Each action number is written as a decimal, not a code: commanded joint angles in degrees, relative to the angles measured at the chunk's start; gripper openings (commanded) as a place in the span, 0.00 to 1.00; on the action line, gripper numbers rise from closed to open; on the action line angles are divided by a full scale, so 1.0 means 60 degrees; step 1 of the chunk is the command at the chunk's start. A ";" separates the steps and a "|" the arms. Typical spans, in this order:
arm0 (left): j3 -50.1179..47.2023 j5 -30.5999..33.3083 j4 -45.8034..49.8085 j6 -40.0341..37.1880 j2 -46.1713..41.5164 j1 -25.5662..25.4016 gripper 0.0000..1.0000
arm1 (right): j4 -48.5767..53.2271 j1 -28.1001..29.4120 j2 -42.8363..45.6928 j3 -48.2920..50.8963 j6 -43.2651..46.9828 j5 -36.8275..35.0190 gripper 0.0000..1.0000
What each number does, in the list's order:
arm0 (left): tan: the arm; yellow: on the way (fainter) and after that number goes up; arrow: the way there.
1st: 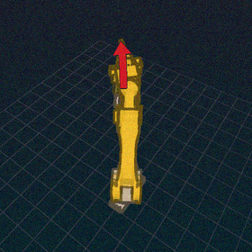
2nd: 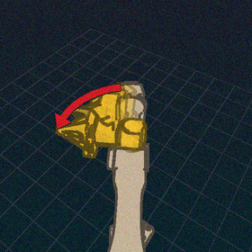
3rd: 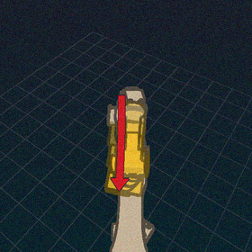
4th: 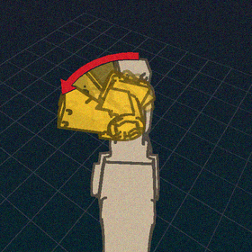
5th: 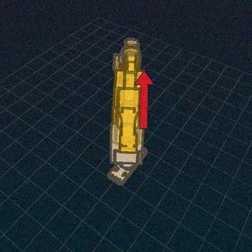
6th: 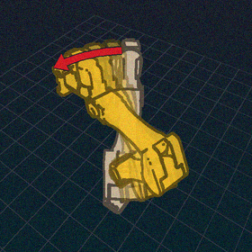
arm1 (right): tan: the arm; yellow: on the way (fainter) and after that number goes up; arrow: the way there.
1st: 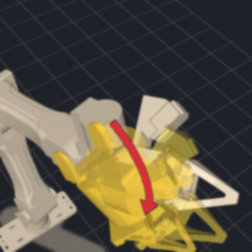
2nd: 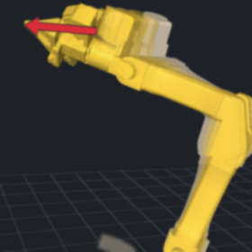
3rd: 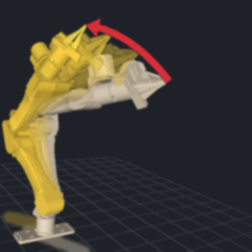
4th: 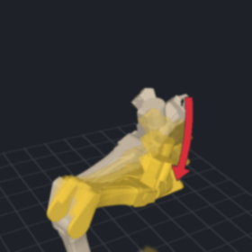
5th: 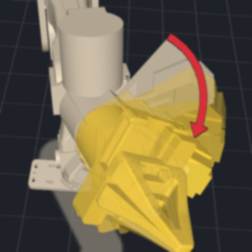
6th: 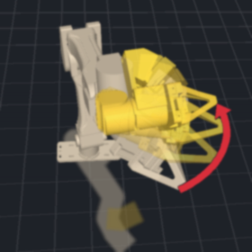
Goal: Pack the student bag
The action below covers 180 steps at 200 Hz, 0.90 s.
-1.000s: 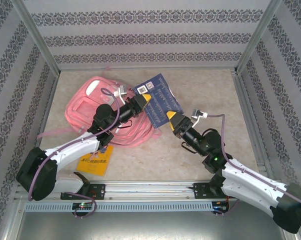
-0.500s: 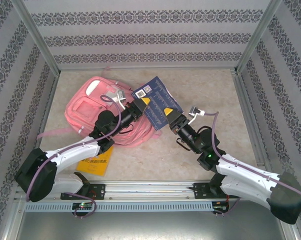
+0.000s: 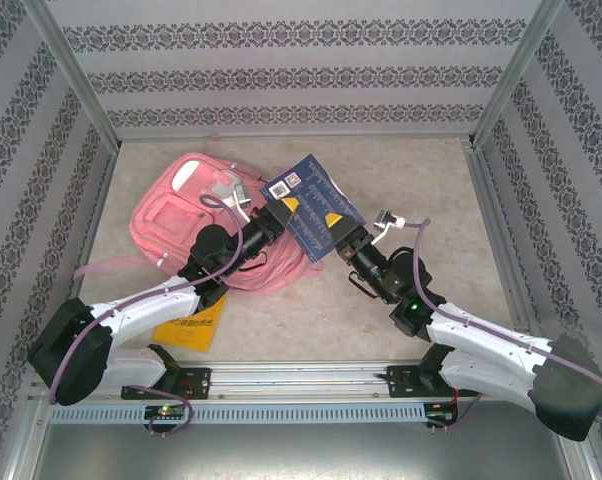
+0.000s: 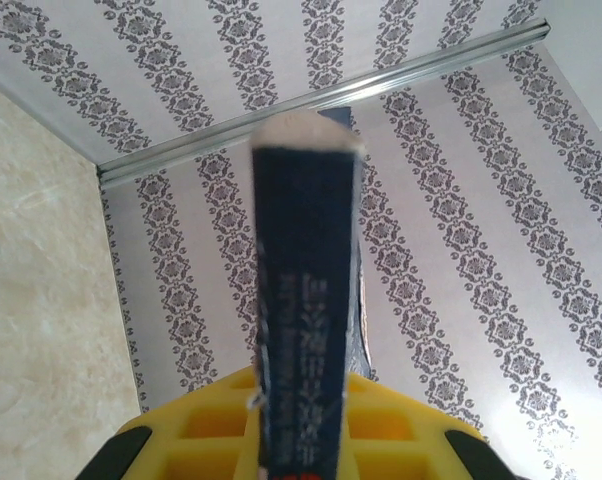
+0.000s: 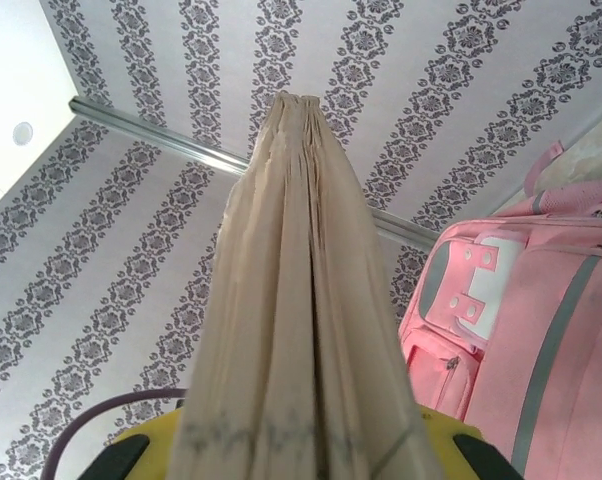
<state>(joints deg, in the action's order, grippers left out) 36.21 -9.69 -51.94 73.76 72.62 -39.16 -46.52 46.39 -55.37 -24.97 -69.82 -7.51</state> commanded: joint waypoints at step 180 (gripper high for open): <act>0.4717 -0.0040 1.2677 -0.8691 0.1755 0.1952 0.58 | 0.8313 -0.1946 0.3371 0.0466 0.2662 0.1915 0.00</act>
<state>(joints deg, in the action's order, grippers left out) 62.06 -10.39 16.16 28.73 80.27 -29.43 3.31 34.98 -35.59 -21.50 -58.59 -0.38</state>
